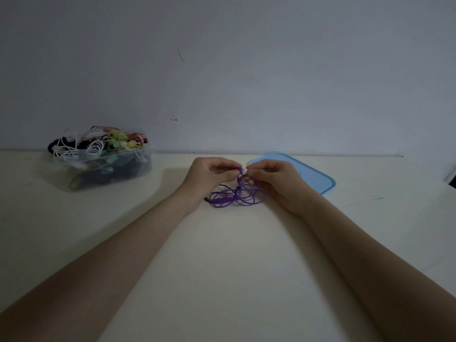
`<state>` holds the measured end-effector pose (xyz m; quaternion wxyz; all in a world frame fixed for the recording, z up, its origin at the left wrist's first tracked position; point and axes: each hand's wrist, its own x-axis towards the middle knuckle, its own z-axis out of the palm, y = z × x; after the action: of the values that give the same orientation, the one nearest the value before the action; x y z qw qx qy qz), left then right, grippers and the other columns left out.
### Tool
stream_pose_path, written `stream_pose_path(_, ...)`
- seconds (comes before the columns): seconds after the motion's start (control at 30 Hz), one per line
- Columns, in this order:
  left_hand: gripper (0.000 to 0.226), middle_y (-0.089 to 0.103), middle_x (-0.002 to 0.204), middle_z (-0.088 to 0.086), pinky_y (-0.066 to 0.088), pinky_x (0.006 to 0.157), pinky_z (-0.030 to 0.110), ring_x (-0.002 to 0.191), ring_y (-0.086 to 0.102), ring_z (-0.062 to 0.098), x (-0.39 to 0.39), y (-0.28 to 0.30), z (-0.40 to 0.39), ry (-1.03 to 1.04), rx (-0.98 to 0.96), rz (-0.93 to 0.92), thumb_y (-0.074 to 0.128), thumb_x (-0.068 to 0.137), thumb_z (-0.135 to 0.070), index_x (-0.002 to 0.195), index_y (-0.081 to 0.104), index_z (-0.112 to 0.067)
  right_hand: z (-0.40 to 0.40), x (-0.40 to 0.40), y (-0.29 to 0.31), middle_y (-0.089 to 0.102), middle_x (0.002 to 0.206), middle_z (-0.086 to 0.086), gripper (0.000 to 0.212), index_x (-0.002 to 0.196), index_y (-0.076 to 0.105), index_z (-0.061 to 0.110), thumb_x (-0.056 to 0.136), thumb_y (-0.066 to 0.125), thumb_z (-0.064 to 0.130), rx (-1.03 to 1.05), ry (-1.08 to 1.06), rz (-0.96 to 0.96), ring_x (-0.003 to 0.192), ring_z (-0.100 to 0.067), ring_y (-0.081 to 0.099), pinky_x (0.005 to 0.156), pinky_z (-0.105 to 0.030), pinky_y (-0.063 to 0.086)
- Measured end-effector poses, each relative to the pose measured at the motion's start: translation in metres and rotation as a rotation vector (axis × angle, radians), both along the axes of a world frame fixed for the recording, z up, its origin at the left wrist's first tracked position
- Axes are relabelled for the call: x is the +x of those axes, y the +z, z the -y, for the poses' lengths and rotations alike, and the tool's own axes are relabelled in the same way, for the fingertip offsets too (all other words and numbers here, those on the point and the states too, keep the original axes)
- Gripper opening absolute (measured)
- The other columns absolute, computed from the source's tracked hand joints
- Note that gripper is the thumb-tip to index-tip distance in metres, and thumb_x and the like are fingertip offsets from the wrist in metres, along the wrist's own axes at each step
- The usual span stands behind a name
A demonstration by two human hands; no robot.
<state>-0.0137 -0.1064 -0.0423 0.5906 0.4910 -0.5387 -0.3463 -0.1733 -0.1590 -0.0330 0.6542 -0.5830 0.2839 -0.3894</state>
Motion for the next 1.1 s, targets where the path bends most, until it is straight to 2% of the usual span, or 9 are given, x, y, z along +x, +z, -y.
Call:
stream_pose_path(0.2, 0.02, 0.073, 0.079, -0.005, 0.052, 0.078, 0.017, 0.078, 0.069, 0.009, 0.0013, 0.0014, -0.0005, -0.062, 0.001, 0.022, 0.068, 0.075, 0.005, 0.086, 0.069, -0.011, 0.001, -0.0038, 0.0021, 0.068, 0.065, -0.006, 0.009, 0.078, 0.061, -0.003, 0.082, 0.058, -0.011, 0.052, 0.057, 0.042, 0.059, -0.012, 0.065, 0.064, -0.018, 0.055)
stream_pose_path(0.37, 0.017, 0.072, 0.073, -0.007, 0.05, 0.07, 0.013, 0.071, 0.067, 0.004, -0.0005, 0.0026, -0.0023, -0.038, -0.004, -0.001, 0.066, 0.077, 0.006, 0.085, 0.068, -0.009, 0.0014, -0.0014, 0.0008, 0.069, 0.067, -0.008, 0.006, 0.079, 0.063, -0.003, 0.081, 0.06, -0.008, 0.051, 0.054, 0.042, 0.06, -0.012, 0.065, 0.064, -0.019, 0.054)
stream_pose_path(0.6, 0.019, 0.071, 0.069, -0.01, 0.05, 0.069, 0.011, 0.069, 0.066, 0.0, -0.0003, 0.002, -0.0021, -0.005, 0.003, -0.002, 0.065, 0.078, 0.008, 0.083, 0.066, -0.011, 0.0037, 0.0003, -0.0025, 0.068, 0.064, -0.007, 0.011, 0.081, 0.064, 0.0, 0.086, 0.056, -0.006, 0.072, -0.004, 0.071, 0.057, -0.012, 0.063, 0.062, -0.018, 0.054)
stream_pose_path(0.8, 0.019, 0.071, 0.068, -0.009, 0.05, 0.068, 0.012, 0.068, 0.066, 0.001, -0.0007, 0.0018, -0.0021, -0.015, -0.011, 0.045, 0.067, 0.076, 0.008, 0.081, 0.066, -0.011, 0.001, 0.0019, -0.0015, 0.065, 0.064, -0.008, 0.003, 0.081, 0.064, -0.003, 0.08, 0.061, -0.005, -0.003, 0.014, 0.031, 0.056, -0.012, 0.058, 0.061, -0.016, 0.052)
stream_pose_path(0.97, 0.022, 0.069, 0.074, -0.01, 0.051, 0.074, 0.015, 0.07, 0.065, 0.002, -0.0005, 0.0001, 0.001, 0.074, -0.053, 0.213, 0.072, 0.075, 0.001, 0.075, 0.067, -0.021, 0.0001, 0.003, -0.0027, 0.064, 0.069, -0.01, 0.003, 0.083, 0.065, -0.002, 0.082, 0.061, -0.004, -0.063, -0.01, -0.023, 0.058, -0.013, 0.059, 0.062, -0.018, 0.052)
stream_pose_path(1.1, 0.019, 0.068, 0.077, -0.003, 0.051, 0.071, 0.015, 0.066, 0.062, -0.001, -0.0012, 0.0007, 0.0015, 0.102, -0.053, 0.212, 0.072, 0.077, -0.004, 0.079, 0.066, -0.022, -0.0003, 0.003, -0.0038, 0.063, 0.075, -0.011, 0.012, 0.092, 0.064, 0.005, 0.085, 0.06, -0.004, -0.147, -0.045, -0.106, 0.057, -0.012, 0.059, 0.061, -0.019, 0.051)
